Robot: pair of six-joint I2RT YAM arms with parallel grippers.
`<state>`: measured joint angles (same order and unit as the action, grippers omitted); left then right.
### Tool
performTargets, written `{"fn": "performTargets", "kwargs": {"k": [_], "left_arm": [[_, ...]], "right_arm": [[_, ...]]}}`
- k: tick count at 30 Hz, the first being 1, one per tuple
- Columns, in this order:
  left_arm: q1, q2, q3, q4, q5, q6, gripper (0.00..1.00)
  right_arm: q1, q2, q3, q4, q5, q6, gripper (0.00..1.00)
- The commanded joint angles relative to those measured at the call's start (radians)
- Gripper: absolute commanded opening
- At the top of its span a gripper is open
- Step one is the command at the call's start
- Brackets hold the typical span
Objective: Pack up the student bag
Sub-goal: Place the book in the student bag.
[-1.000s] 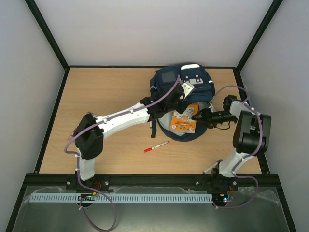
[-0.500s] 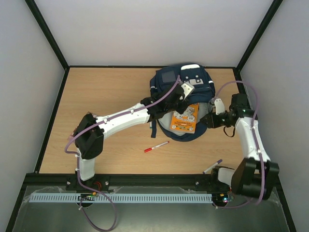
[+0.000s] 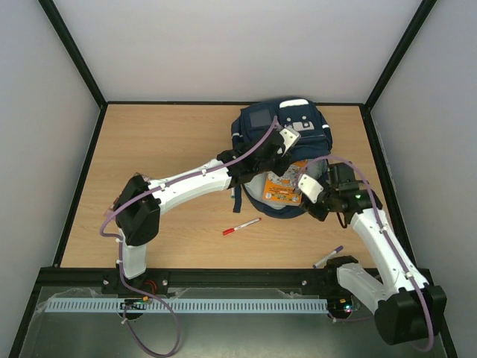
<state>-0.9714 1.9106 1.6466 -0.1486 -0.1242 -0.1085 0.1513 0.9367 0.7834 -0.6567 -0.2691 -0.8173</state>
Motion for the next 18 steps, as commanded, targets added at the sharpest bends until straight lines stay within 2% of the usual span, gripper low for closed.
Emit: {"fn": "performTargets", "kwargs": {"k": [1, 8, 18], "left_arm": [[-0.012, -0.042, 0.052, 0.071, 0.031, -0.02, 0.02], [-0.012, -0.045, 0.045, 0.074, 0.03, -0.02, 0.02], [-0.011, -0.037, 0.063, 0.068, 0.041, -0.02, 0.02]], "right_arm": [[0.11, 0.008, -0.057, 0.043, 0.184, -0.075, 0.44], [0.255, 0.062, -0.112, 0.178, 0.359, -0.024, 0.46], [0.315, 0.141, -0.152, 0.307, 0.419, -0.028, 0.47]]}}
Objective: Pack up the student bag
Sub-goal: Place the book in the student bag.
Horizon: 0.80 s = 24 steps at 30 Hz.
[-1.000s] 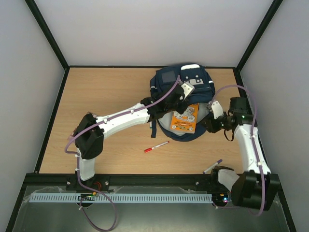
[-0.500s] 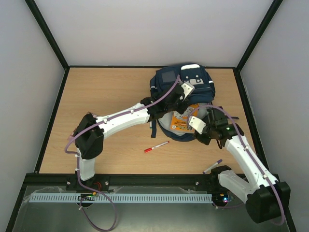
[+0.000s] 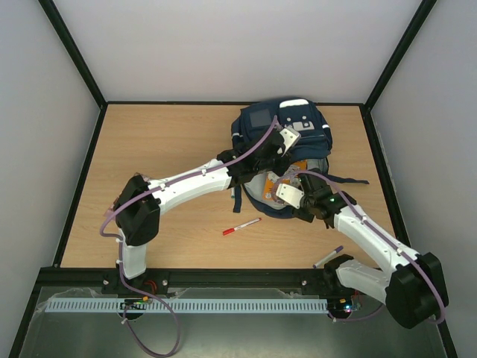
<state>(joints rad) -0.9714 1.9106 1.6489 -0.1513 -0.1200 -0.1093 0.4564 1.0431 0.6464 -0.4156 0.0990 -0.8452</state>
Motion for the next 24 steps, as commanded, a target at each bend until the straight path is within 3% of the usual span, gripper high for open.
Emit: {"fn": "performTargets", "kwargs": {"k": [1, 16, 24], "left_arm": [[-0.012, -0.035, 0.064, 0.069, 0.037, -0.02, 0.02], [-0.012, -0.039, 0.072, 0.057, 0.048, -0.029, 0.02], [-0.012, -0.059, 0.06, 0.048, 0.041, -0.029, 0.02]], "right_arm": [[0.011, 0.046, -0.017, 0.08, 0.054, -0.006, 0.47], [0.011, 0.18, 0.006, 0.317, 0.191, 0.047, 0.34], [0.008, 0.262, 0.02, 0.404, 0.236, 0.069, 0.33]]}}
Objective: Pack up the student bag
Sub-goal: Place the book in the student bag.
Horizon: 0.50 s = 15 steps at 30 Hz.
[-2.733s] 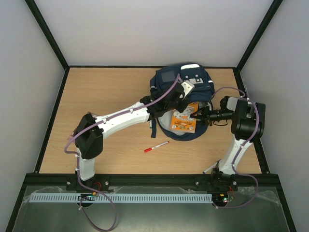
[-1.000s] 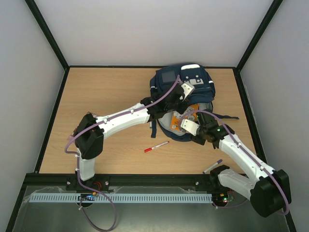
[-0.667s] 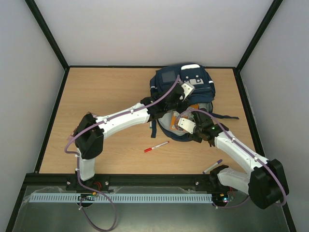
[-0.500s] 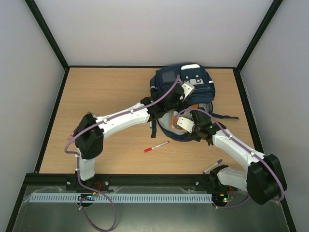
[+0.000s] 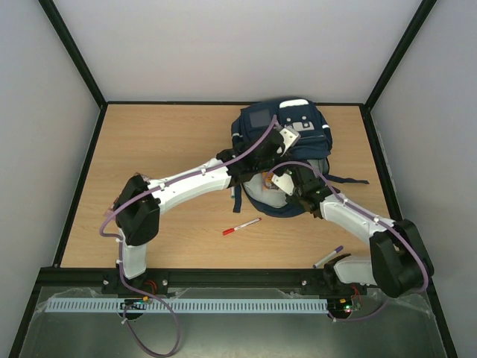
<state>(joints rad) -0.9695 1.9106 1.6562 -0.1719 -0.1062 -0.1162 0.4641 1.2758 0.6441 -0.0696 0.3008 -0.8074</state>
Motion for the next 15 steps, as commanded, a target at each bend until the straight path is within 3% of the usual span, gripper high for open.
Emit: {"fn": "performTargets", "kwargs": {"k": [1, 10, 15], "left_arm": [[-0.014, -0.06, 0.053, 0.067, 0.028, -0.021, 0.02], [-0.013, -0.065, 0.056, 0.057, 0.04, -0.013, 0.02], [-0.012, -0.066, 0.063, 0.054, 0.064, -0.012, 0.02]], "right_arm": [[0.001, 0.027, 0.028, 0.037, 0.014, 0.04, 0.34], [0.005, -0.119, 0.014, -0.104, -0.11, -0.023, 0.45], [0.012, -0.122, 0.003, -0.11, -0.13, -0.1, 0.48]]}}
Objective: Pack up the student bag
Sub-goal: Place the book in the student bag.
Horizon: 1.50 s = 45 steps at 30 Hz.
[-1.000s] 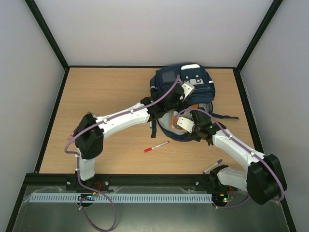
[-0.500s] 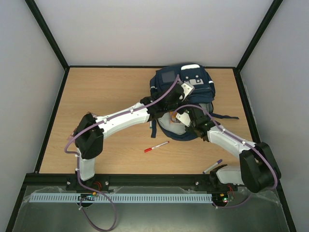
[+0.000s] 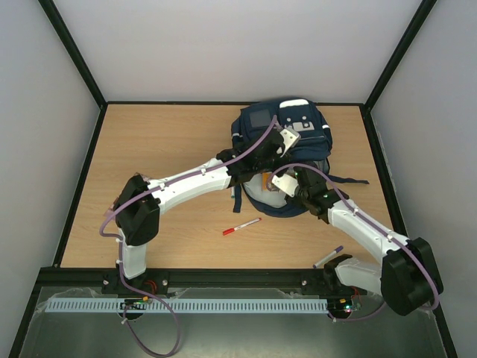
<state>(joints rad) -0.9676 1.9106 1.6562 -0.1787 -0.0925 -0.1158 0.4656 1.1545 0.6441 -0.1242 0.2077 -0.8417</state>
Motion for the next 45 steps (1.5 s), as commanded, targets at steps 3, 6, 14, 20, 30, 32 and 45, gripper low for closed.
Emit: {"fn": "performTargets", "kwargs": {"k": [3, 6, 14, 20, 30, 32, 45], "left_arm": [[-0.014, -0.07, 0.063, 0.055, 0.05, -0.013, 0.02], [-0.014, -0.07, 0.064, 0.049, 0.047, -0.012, 0.02], [-0.014, -0.071, 0.07, 0.037, 0.055, -0.02, 0.02], [-0.014, -0.07, 0.094, 0.027, 0.077, -0.028, 0.02], [-0.014, -0.077, 0.099, 0.004, 0.075, -0.028, 0.02], [-0.014, -0.08, 0.096, 0.0, 0.072, -0.028, 0.02], [0.018, -0.066, 0.088, -0.025, 0.085, -0.052, 0.02]], "right_arm": [[0.026, 0.031, 0.014, -0.048, -0.04, -0.098, 0.49], [0.048, 0.074, 0.028, -0.03, -0.028, -0.126, 0.49], [0.093, 0.229, 0.026, 0.18, 0.113, -0.153, 0.49], [0.091, 0.324, 0.066, 0.395, 0.264, -0.133, 0.39], [0.04, 0.493, 0.181, 0.513, 0.314, -0.081, 0.36], [0.038, 0.515, 0.183, 0.51, 0.314, -0.062, 0.36], [0.04, 0.079, 0.023, -0.012, -0.062, 0.103, 0.48]]}}
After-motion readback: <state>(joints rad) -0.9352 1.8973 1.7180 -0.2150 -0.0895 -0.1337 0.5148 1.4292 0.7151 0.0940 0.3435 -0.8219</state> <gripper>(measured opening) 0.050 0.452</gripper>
